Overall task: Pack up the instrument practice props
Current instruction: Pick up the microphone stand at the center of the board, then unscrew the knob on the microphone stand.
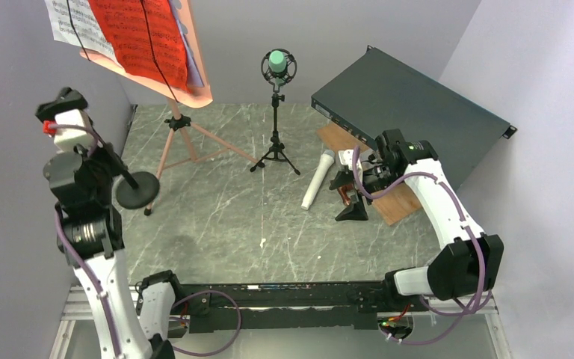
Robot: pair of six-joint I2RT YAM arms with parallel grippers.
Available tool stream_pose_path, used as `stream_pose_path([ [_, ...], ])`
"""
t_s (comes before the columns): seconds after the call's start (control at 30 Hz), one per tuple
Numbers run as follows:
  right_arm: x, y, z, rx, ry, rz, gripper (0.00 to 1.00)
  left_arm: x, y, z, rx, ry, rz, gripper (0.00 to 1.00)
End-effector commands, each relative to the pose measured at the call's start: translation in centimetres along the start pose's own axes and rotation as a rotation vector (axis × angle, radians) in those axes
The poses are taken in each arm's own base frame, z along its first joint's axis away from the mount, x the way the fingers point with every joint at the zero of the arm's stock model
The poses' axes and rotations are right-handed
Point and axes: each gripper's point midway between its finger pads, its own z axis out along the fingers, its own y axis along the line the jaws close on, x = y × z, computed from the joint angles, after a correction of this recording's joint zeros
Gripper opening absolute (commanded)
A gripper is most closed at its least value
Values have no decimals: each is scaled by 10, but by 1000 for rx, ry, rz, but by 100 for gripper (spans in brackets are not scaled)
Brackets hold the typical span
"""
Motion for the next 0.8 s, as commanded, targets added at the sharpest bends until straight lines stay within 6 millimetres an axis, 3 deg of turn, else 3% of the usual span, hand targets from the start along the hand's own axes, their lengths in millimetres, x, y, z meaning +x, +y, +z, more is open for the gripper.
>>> stream_pose_path([
  [0.0, -8, 16, 2, -17, -36, -6, 100, 7, -95, -55, 515, 68, -90, 0],
  [0.1, -17, 24, 4, -32, -71, -27, 100, 15, -146, -79, 855, 105, -182, 0],
  [0.17, -22, 28, 6, -34, -92, -33, 100, 20, -164, -85, 1002, 134, -272, 0],
  [0.47, -58, 43, 19, -107, -179, -51, 100, 6, -186, -102, 1186, 3, -370, 0],
  [0.6, -80, 47, 26, -180, -202, -47, 100, 13, -196, -100, 1184, -34, -377, 0],
  [0.77, -115, 43, 31, -216, -214, -24, 100, 26, -226, -109, 1242, -38, -344, 0],
])
